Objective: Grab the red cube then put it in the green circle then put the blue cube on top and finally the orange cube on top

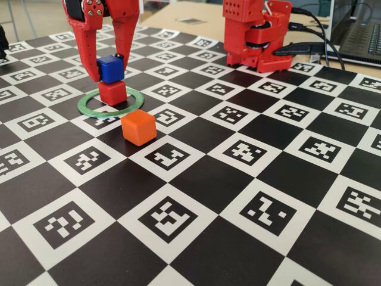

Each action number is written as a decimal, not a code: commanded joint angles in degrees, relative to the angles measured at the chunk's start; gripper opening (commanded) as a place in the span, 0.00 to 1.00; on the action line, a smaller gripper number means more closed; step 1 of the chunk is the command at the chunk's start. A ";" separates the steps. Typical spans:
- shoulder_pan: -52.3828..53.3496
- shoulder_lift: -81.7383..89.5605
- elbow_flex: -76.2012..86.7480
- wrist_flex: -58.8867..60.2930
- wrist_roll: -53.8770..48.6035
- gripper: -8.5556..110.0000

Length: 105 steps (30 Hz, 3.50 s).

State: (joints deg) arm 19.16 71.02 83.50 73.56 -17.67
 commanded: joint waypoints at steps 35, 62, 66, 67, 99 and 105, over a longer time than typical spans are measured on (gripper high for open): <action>-0.44 5.54 -5.89 7.29 2.90 0.36; -16.08 5.71 -26.54 26.19 19.69 0.41; -18.37 3.16 -27.33 24.17 20.57 0.41; -18.98 2.46 -27.69 23.73 20.65 0.41; -24.96 -10.37 -13.97 -0.09 20.04 0.41; -24.87 -11.78 -14.06 -1.85 20.21 0.41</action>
State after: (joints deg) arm -5.01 56.95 70.31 72.42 2.37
